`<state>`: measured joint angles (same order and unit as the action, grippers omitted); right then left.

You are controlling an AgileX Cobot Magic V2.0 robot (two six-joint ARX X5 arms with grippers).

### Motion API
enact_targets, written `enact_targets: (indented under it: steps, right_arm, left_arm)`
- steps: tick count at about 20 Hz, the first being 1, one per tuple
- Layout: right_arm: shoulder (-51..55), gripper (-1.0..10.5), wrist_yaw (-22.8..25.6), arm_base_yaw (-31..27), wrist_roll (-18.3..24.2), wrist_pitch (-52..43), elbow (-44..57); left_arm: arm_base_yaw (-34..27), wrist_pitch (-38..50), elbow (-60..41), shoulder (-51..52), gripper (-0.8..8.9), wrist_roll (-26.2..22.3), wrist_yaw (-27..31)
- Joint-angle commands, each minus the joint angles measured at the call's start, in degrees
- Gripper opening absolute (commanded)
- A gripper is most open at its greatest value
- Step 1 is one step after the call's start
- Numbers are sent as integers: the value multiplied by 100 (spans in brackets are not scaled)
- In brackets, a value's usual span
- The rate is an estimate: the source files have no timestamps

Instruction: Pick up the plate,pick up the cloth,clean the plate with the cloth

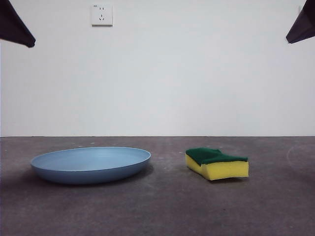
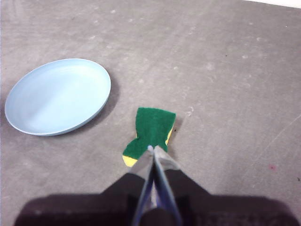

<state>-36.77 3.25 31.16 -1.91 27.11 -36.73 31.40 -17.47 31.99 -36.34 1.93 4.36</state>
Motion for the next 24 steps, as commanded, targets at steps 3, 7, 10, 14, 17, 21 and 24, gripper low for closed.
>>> enact_targets:
  steps: [3, 7, 10, 14, 17, 21, 24]
  right_arm:
    - [9, 2, 13, 2, -15, -46, 26]
    - [9, 2, 13, 2, -15, -46, 26]
    - [9, 2, 15, 2, -13, -46, 26]
    - [9, 2, 13, 2, -15, -46, 24]
    - [9, 2, 13, 2, -15, -46, 24]
    - [9, 2, 13, 2, -15, -46, 26]
    - [9, 2, 13, 2, -13, -46, 24]
  left_arm:
    - [7, 37, -11, 20, -3, -7, 0]
    - [-4, -15, -11, 109, -3, -391, 63]
    - [-354, 31, -15, 433, -3, -734, 114]
    - [-1357, 229, -195, 1075, -3, -726, -586]
    - [-2009, 726, -715, 1670, -3, -732, -1069]
    - [-2413, 896, -1613, 2326, -3, -734, -1080]
    - [-2577, 992, -2269, 2791, -3, -723, -1078]
